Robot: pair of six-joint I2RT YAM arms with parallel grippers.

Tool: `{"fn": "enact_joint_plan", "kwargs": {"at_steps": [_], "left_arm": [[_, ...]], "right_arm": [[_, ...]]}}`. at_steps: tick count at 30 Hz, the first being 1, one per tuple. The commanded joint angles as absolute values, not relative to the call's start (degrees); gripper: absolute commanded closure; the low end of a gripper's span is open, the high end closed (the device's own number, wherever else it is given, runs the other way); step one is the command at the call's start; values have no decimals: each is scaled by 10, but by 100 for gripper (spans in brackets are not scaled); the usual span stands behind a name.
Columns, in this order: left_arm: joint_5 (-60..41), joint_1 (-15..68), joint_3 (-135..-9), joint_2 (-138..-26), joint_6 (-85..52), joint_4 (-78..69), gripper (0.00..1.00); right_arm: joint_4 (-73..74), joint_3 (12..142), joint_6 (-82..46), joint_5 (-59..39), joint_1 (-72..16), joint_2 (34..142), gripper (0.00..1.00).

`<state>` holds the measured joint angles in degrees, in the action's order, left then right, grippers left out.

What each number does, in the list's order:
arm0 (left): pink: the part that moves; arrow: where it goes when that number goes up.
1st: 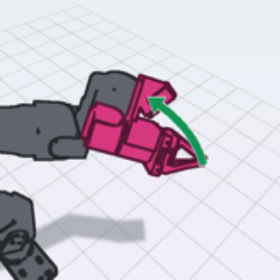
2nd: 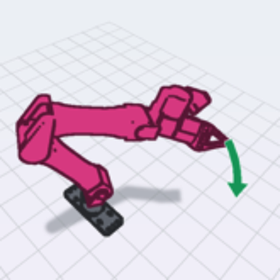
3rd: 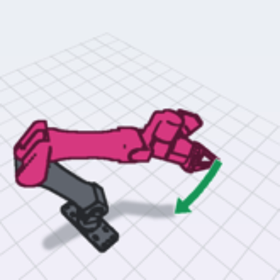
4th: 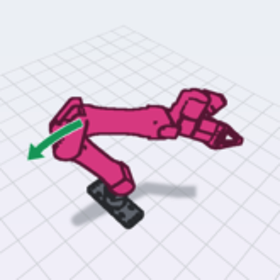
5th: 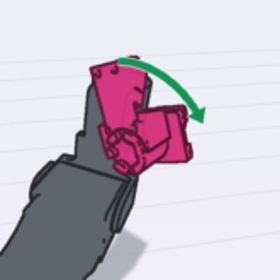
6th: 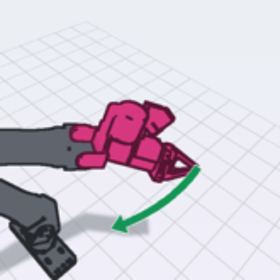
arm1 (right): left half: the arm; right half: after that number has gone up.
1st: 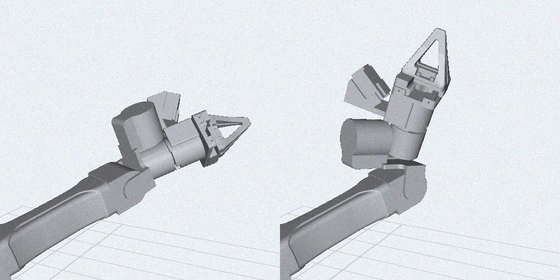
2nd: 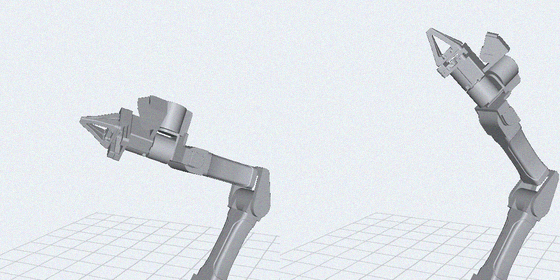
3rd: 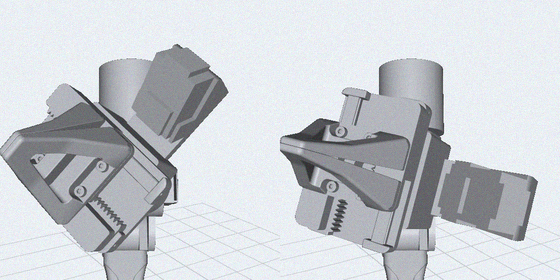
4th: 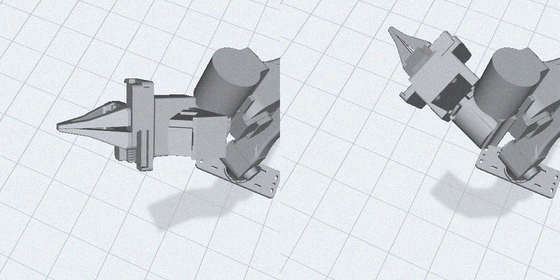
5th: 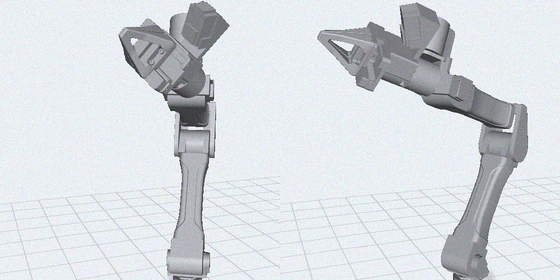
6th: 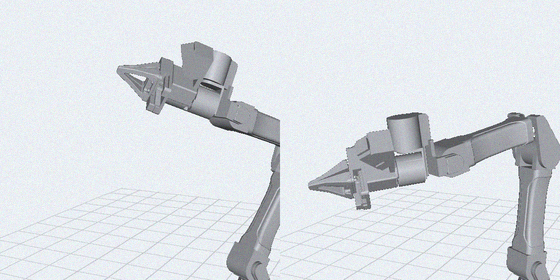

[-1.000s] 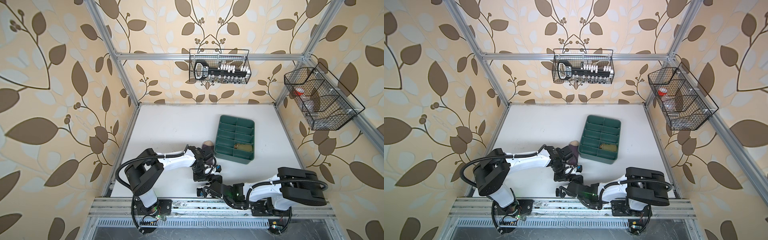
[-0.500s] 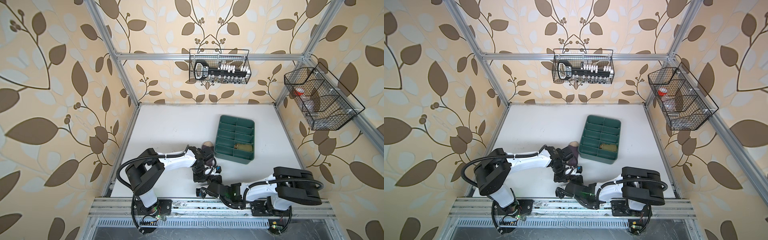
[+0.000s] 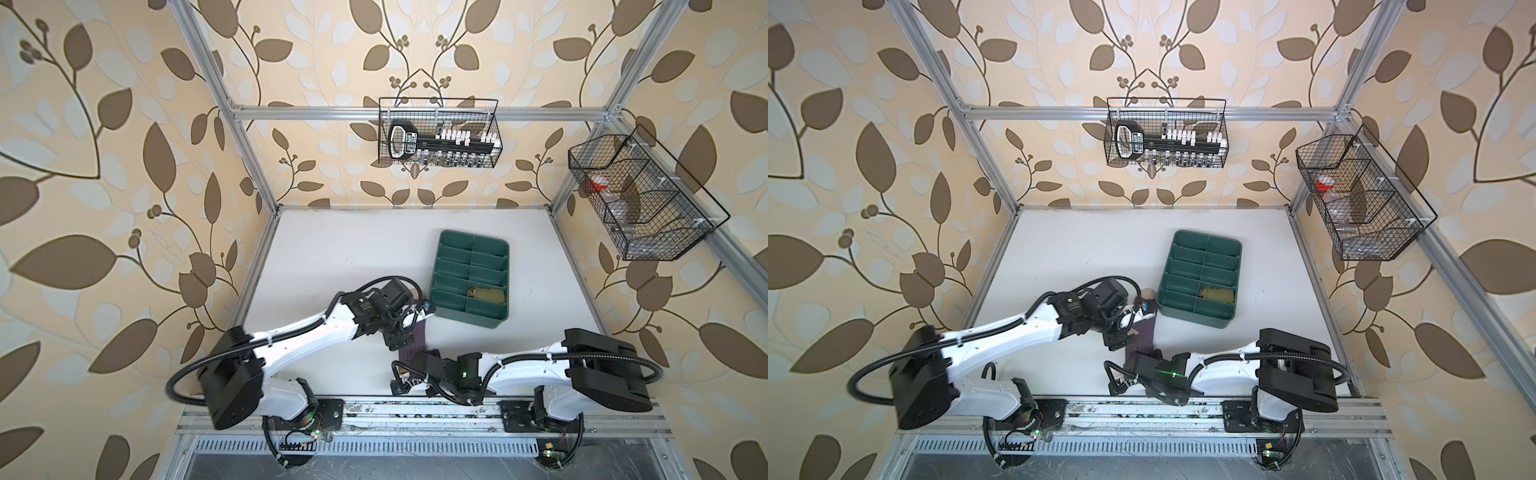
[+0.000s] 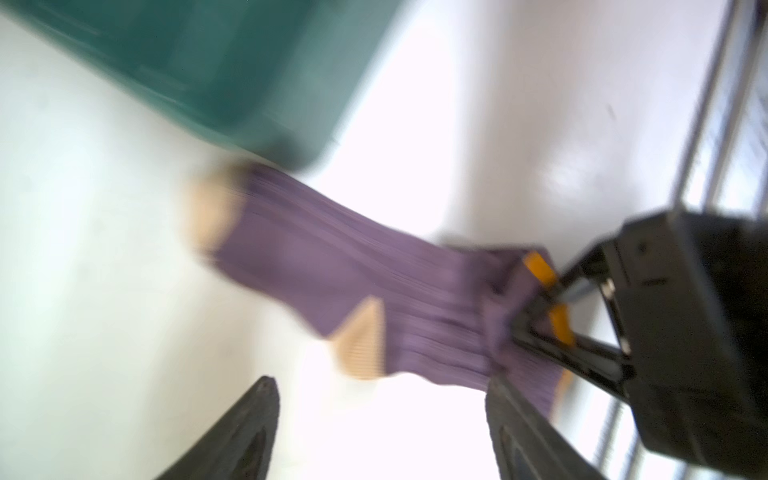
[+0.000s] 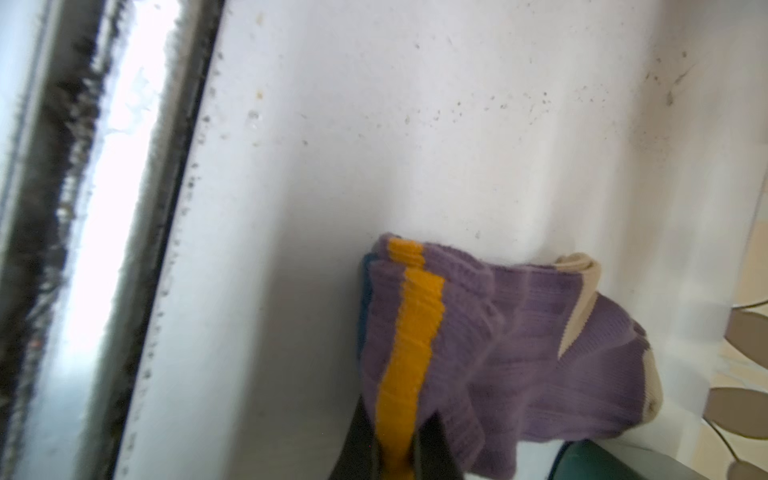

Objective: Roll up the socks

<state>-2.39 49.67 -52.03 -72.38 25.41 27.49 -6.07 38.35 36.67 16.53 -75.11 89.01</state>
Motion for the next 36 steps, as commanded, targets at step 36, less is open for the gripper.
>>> {"fn": "enact_joint_plan", "kwargs": {"at_steps": [36], "left_arm": [[333, 824, -437, -622, 332, 339, 18]], "right_arm": [[-483, 708, 451, -218, -477, 1148, 100]]}}
